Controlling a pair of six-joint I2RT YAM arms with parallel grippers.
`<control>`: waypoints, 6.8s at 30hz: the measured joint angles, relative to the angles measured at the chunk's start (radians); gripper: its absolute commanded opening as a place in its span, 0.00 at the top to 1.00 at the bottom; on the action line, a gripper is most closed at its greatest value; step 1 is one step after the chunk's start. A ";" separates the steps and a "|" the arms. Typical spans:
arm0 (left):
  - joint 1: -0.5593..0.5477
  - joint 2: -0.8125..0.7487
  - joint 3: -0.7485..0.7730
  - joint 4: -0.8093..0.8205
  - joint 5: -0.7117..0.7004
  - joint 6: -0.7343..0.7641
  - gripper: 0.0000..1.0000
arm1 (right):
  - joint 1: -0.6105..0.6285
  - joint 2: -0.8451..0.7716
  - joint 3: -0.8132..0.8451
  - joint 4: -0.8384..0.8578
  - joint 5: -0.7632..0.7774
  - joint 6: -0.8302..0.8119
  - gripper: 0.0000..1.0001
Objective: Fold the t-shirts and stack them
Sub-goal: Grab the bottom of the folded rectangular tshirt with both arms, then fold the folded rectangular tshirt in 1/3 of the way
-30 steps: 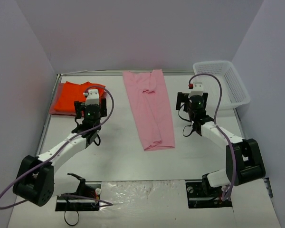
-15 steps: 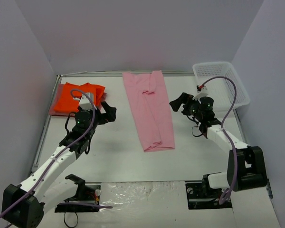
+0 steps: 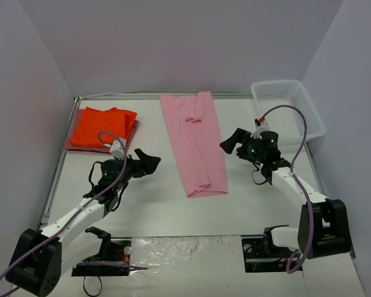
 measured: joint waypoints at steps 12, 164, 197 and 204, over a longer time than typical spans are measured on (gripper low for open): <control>0.045 0.042 -0.063 0.149 0.124 -0.118 0.06 | -0.008 0.055 -0.103 0.059 -0.023 0.023 0.00; -0.509 0.345 0.082 -0.238 -0.103 -0.303 0.98 | 0.241 -0.333 -0.369 -0.365 0.083 0.219 1.00; -0.564 0.055 0.259 -0.615 -0.348 -0.238 0.98 | 0.309 -0.311 -0.055 -0.532 0.212 0.206 1.00; -0.562 0.100 0.319 -0.651 -0.372 -0.204 0.97 | 0.309 -0.233 -0.007 -0.514 0.230 0.187 1.00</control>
